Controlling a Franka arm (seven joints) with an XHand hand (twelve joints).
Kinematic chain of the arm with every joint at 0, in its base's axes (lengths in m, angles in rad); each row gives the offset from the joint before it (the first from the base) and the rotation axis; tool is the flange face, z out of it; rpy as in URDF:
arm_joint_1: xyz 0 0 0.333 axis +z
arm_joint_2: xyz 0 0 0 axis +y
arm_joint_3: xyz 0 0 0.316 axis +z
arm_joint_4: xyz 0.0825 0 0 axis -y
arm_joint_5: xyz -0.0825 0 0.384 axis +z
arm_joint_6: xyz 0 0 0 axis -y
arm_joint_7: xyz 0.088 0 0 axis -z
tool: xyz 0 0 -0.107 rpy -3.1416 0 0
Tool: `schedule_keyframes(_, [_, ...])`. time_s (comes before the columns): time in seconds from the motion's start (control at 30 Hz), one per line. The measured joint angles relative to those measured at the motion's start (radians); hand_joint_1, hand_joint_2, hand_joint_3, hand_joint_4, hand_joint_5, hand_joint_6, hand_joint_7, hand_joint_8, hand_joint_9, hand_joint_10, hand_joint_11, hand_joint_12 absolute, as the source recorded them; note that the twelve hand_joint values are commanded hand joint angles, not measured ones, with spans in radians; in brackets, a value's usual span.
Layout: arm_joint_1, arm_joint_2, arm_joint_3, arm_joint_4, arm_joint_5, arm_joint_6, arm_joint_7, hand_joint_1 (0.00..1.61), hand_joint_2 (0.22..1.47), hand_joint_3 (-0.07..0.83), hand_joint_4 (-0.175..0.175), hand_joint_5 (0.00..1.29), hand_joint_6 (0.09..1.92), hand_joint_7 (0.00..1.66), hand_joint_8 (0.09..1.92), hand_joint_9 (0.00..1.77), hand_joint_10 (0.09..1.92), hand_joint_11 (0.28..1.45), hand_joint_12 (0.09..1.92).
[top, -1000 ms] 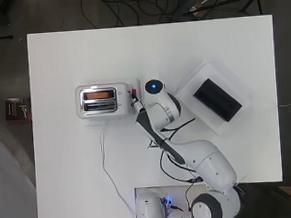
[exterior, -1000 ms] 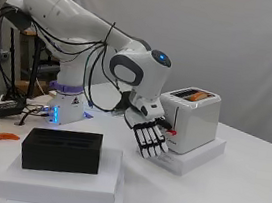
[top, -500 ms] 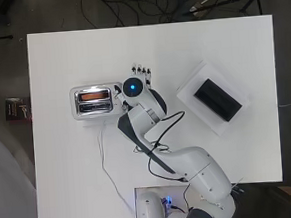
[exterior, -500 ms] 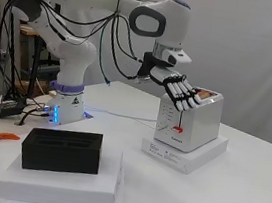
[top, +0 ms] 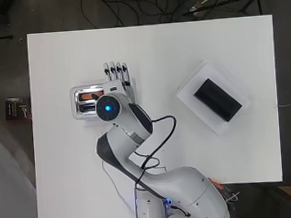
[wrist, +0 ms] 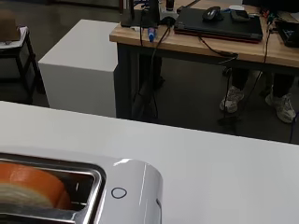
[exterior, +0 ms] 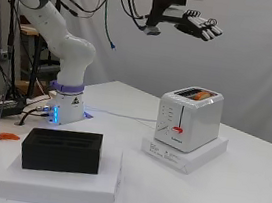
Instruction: Teleoperate dual arm-hand system to toast a bread
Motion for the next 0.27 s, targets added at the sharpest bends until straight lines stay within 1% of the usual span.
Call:
schedule_keyframes(0.1, [-0.013, -0.006, 0.007, -0.004, 0.033, 0.004, 0.004, 0.14, 1.0, 0.002, -0.046, 0.13, 0.09, 0.15, 0.09, 0.29, 0.09, 0.4, 0.09])
schedule_keyframes(0.2, [-0.031, -0.015, 0.008, -0.011, 0.092, 0.022, -0.003, 0.19, 0.99, -0.002, -0.038, 0.12, 0.09, 0.14, 0.09, 0.28, 0.09, 0.39, 0.09])
schedule_keyframes(0.27, [-0.041, -0.016, 0.006, -0.015, 0.105, 0.024, -0.007, 0.21, 0.99, -0.001, -0.037, 0.12, 0.09, 0.14, 0.09, 0.28, 0.09, 0.39, 0.09])
